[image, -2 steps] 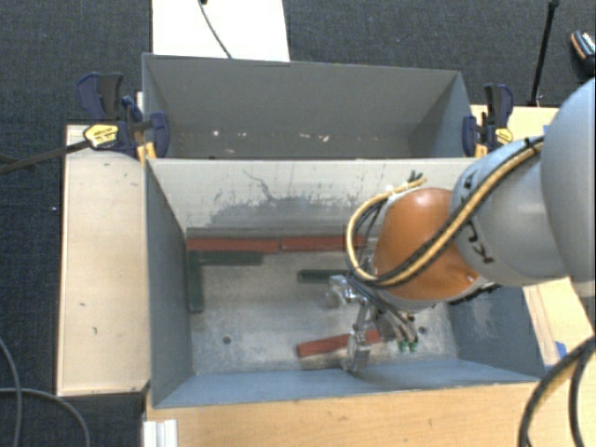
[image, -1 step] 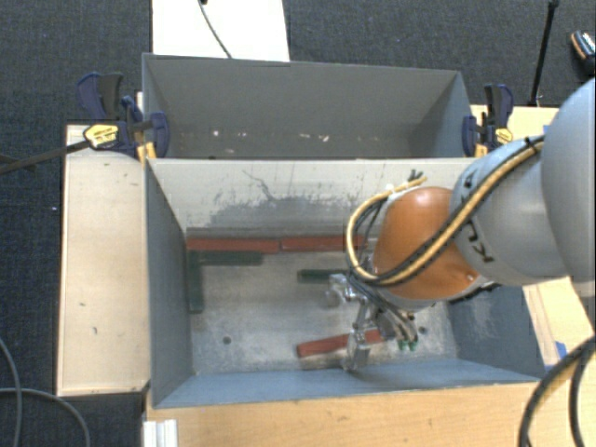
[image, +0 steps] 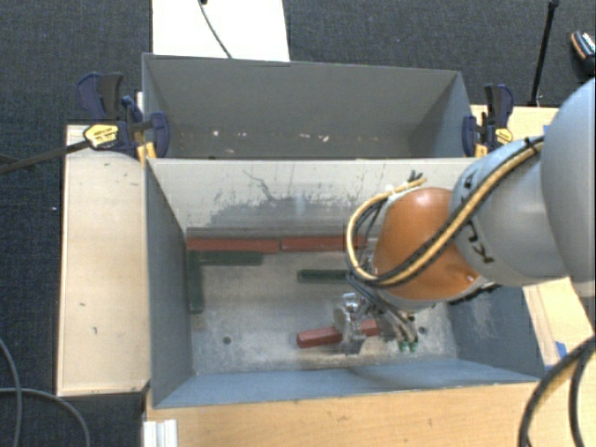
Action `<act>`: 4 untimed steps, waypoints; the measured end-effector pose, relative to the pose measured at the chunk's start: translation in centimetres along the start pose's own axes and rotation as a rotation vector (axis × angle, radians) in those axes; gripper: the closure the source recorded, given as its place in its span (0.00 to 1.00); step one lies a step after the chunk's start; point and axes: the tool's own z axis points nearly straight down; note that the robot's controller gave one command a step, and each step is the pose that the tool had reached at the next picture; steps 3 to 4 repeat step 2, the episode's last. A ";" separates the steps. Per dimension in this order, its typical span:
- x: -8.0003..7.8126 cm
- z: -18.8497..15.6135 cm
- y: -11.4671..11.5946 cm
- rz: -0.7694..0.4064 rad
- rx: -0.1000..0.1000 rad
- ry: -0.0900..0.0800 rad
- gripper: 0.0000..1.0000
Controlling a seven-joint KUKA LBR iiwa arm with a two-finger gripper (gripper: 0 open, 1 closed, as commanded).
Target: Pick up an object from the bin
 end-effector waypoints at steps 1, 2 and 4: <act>-0.1 -4.1 0.0 0.000 0.001 -0.004 1.00; -0.4 -12.0 0.0 0.001 0.001 -0.008 1.00; -0.4 -12.0 0.0 0.001 0.001 -0.008 1.00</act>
Offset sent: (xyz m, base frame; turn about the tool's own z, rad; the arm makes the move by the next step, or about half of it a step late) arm -0.0001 -0.0001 0.0388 0.0000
